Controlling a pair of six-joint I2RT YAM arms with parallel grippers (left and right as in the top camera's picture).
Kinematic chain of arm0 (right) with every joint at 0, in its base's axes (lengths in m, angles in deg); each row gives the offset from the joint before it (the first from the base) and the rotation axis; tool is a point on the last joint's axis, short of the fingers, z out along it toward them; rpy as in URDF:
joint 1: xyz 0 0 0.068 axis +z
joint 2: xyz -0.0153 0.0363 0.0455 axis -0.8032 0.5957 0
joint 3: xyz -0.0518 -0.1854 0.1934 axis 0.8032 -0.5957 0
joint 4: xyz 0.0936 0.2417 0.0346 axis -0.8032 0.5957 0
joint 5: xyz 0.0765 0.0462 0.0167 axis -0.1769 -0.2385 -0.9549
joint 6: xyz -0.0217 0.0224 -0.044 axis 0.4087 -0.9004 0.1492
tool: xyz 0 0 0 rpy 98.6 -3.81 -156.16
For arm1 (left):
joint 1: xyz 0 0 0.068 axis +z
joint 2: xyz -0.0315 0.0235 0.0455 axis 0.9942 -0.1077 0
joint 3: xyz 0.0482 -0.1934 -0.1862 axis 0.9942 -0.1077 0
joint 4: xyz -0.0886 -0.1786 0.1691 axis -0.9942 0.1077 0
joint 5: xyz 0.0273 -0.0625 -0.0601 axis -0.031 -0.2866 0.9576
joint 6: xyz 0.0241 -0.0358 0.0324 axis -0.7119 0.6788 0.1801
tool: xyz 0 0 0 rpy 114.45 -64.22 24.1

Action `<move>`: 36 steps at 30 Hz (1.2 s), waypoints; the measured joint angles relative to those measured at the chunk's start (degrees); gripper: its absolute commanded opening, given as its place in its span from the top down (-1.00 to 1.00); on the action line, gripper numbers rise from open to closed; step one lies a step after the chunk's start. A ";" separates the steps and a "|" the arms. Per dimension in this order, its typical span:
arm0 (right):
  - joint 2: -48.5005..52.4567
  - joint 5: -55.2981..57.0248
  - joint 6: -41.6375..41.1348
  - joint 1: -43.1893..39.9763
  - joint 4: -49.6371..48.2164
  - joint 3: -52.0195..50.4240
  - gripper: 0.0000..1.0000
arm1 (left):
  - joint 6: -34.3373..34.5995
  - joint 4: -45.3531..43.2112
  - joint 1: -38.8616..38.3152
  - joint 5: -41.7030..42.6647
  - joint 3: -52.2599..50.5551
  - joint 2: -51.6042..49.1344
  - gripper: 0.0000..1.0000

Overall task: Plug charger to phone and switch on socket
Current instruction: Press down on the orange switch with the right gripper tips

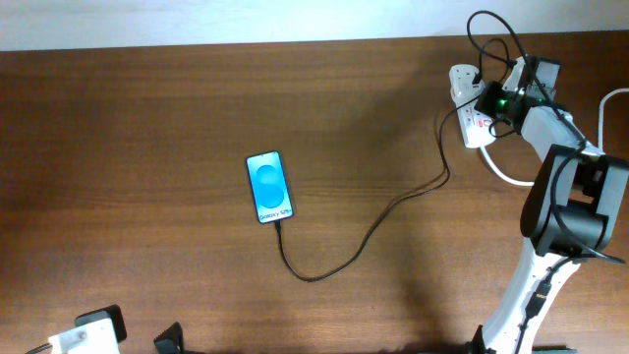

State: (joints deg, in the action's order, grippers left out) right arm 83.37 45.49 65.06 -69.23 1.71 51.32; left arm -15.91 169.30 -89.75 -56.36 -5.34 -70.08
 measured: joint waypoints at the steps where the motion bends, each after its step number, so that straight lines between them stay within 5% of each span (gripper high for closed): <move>1: 0.00 -0.04 0.00 0.00 0.57 0.17 0.91 | 0.00 0.00 0.00 0.00 0.00 0.00 -0.99; 36: 0.00 0.11 5.03 0.42 1.31 0.26 0.91 | 0.00 0.00 0.00 0.00 0.00 0.00 -0.99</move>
State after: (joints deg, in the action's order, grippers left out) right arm 83.37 45.60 70.09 -68.81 3.02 51.58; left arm -15.91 169.30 -89.75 -56.36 -5.34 -70.08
